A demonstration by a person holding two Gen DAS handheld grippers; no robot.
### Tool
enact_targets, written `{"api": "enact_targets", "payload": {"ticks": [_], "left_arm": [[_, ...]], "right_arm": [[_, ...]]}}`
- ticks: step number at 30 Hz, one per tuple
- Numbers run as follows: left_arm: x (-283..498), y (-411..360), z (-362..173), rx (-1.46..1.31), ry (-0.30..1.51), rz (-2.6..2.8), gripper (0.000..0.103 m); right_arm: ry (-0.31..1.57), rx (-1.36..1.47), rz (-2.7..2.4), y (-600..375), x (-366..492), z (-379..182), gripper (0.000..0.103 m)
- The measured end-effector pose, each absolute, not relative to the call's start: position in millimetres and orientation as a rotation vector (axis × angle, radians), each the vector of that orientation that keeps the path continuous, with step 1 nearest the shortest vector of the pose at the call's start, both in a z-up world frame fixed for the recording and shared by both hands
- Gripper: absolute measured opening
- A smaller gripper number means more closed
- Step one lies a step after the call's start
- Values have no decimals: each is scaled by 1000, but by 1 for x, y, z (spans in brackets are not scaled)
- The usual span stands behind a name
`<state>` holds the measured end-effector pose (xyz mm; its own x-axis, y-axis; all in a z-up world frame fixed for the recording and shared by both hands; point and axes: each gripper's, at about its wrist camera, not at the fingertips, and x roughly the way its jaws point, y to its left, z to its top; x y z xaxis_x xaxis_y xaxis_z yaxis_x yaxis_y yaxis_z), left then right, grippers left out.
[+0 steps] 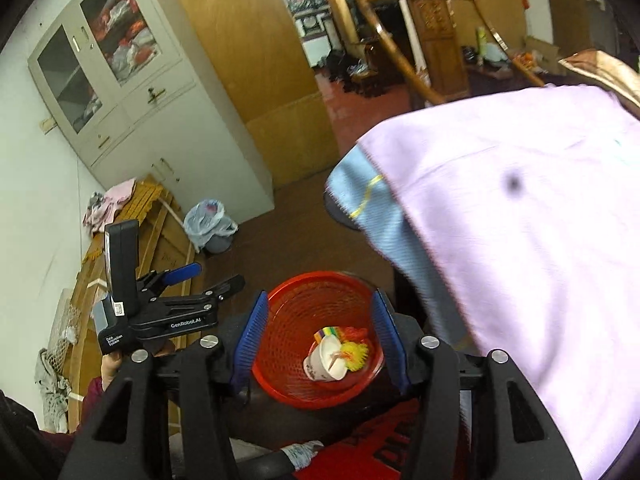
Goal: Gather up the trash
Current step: 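Carry cup in left tool while right carries yarn ball, release both into wastebasket, then bring both tools back over the table toward the remaining wrappers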
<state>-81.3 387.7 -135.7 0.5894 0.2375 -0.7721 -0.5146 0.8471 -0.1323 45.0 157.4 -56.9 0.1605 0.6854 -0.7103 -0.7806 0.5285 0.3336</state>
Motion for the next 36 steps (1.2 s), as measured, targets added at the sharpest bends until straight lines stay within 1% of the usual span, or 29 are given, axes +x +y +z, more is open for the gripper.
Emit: {"api": "enact_targets", "payload": {"ticks": [3,11,16,21,24,31,36], "left_arm": [[-76,364,-118,-319,808,420,96],[-66,293,-73,-206,749,323,96],[-57,236,-48,-135,721,245,96],[-40,172,-34,-54,718,151,96],[-26,139,-31,-26,724,94,96],[30,48,-28,20,754,-95,96],[60,-18,-29,83,767,-241,96]], "right_arm": [[902,-100,1030,135,43,-48,58],[786,16,940,42,35,-19,62],[692,95,847,-35,24,-4,69],[601,194,702,-128,11,1,83],[571,238,605,-175,7,-3,88],[544,332,358,-275,11,-32,89],[546,389,295,-307,21,-49,89]]}}
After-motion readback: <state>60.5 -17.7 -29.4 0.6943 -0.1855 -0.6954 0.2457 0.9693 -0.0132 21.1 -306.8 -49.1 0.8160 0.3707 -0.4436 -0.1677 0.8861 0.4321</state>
